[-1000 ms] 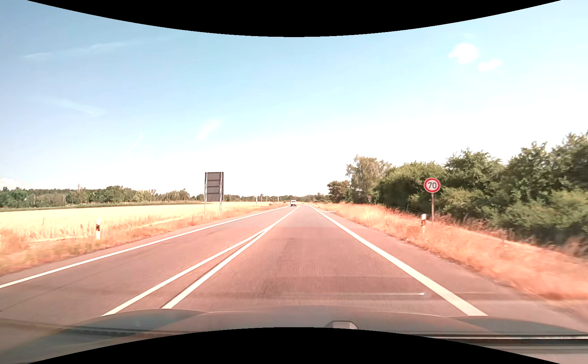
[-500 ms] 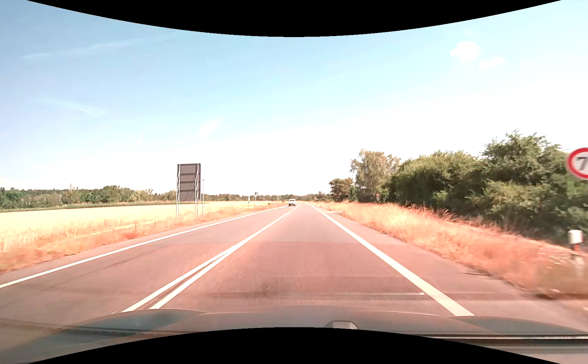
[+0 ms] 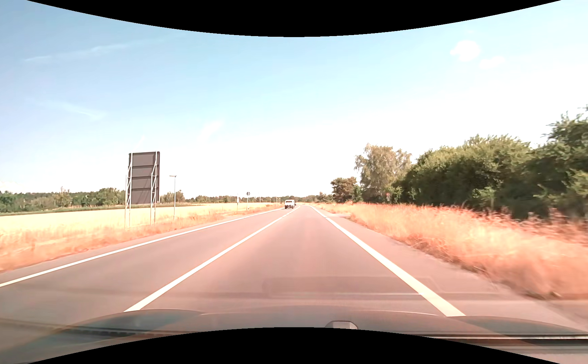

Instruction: Follow the waypoints while adhering to traffic rules and regulations

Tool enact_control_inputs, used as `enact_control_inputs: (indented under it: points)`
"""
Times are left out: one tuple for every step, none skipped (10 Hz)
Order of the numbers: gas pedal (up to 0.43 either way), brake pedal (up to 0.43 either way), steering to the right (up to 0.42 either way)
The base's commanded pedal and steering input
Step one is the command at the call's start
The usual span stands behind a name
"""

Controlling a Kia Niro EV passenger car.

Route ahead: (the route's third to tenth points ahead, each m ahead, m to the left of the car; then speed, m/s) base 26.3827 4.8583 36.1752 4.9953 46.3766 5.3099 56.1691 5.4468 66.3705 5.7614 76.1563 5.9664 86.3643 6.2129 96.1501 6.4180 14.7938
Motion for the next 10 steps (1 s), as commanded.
enact_control_inputs:
  points:
    - [0.157, 0.000, -0.011]
    - [0.157, 0.000, -0.011]
    - [0.157, 0.000, -0.012]
    - [0.157, 0.000, -0.012]
    - [0.157, 0.000, -0.012]
    - [0.157, 0.000, -0.012]
    - [0.157, 0.000, -0.012]
    - [0.157, 0.000, -0.012]
    - [0.157, 0.000, -0.012]
    - [0.157, 0.000, -0.011]
